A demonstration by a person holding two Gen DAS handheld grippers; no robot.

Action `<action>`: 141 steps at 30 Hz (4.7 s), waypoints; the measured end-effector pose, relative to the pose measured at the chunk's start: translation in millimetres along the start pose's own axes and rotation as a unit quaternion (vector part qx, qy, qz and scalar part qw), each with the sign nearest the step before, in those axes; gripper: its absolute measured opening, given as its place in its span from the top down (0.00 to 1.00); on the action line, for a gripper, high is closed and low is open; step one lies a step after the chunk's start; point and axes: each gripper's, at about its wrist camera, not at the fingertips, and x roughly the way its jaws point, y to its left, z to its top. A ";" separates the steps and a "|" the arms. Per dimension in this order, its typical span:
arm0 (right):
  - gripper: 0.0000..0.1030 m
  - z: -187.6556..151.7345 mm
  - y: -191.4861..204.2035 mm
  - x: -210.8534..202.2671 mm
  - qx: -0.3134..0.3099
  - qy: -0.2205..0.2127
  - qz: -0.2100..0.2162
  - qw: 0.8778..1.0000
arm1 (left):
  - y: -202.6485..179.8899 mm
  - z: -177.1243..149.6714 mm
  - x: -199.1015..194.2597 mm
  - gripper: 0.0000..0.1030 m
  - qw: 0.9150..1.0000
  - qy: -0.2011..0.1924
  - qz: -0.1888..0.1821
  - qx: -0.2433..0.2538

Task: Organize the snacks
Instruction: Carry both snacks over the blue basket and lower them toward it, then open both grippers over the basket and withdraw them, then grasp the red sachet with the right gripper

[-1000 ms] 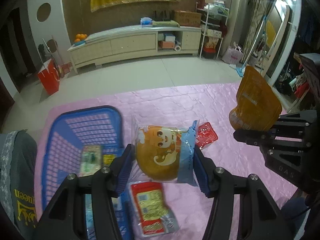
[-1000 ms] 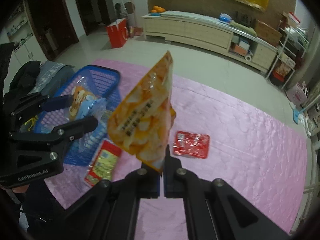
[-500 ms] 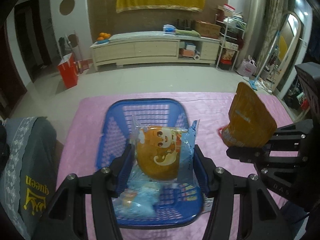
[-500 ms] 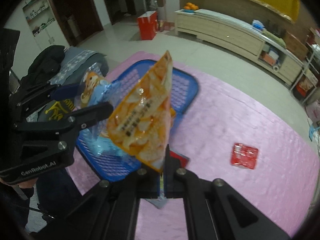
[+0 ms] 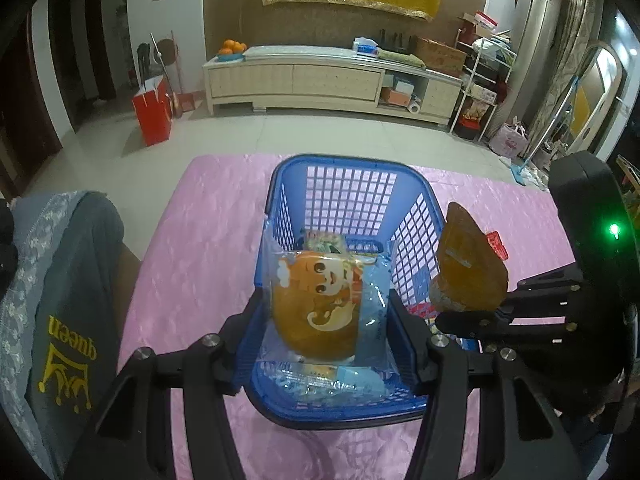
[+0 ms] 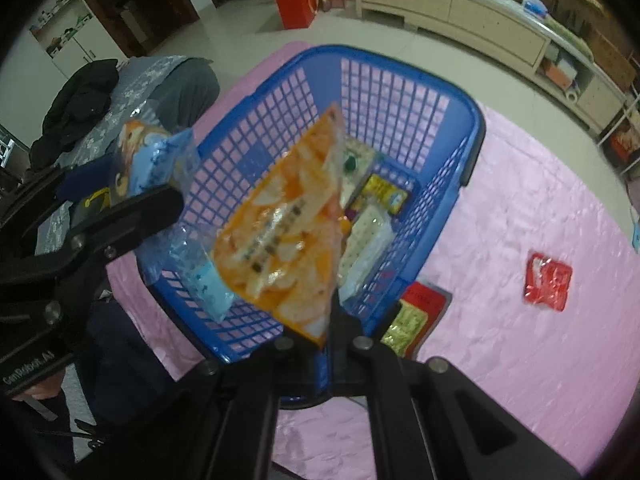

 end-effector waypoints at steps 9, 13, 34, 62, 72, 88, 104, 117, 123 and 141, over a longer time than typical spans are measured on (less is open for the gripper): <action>0.93 -2.2 2.7 0.3 -0.003 0.028 -0.009 1.000 | 0.5 -2.5 -1.3 0.47 1.000 0.002 -0.005 -0.003; 0.77 -4.8 1.5 -4.7 0.005 0.024 0.021 0.999 | 1.6 -3.2 -3.6 0.47 1.000 0.001 -0.001 0.000; 0.13 -9.8 -32.2 -36.7 0.049 -0.072 -0.053 0.995 | -8.5 1.6 10.9 0.47 1.000 0.011 -0.010 0.020; 0.11 -19.3 -85.1 -24.7 0.117 -0.091 -0.074 0.986 | -26.4 13.9 64.1 0.20 0.998 0.035 -0.024 0.044; 0.11 -36.1 -87.7 -54.5 0.120 -0.115 -0.067 0.984 | -38.2 11.1 38.4 0.20 0.998 0.027 -0.036 0.037; 0.11 -91.8 -132.2 -89.1 0.154 -0.137 -0.068 0.976 | -104.8 -9.9 11.4 0.20 0.996 0.021 -0.058 0.070; 0.11 -119.4 -233.3 -81.4 0.196 -0.124 -0.068 0.970 | -202.6 3.9 52.3 0.20 0.990 0.041 -0.077 0.107; 0.11 -83.3 -281.1 -2.6 0.064 -0.088 -0.032 0.994 | -225.6 -14.6 106.2 0.20 0.994 0.061 -0.020 0.088; 0.11 -66.2 -280.5 21.4 -0.031 -0.093 -0.057 0.994 | -210.6 -27.2 137.7 0.20 0.997 0.066 0.024 0.033; 0.09 -21.2 -272.7 69.1 -0.303 -0.025 -0.028 0.952 | -205.1 -12.4 185.2 0.20 0.997 0.075 0.017 0.005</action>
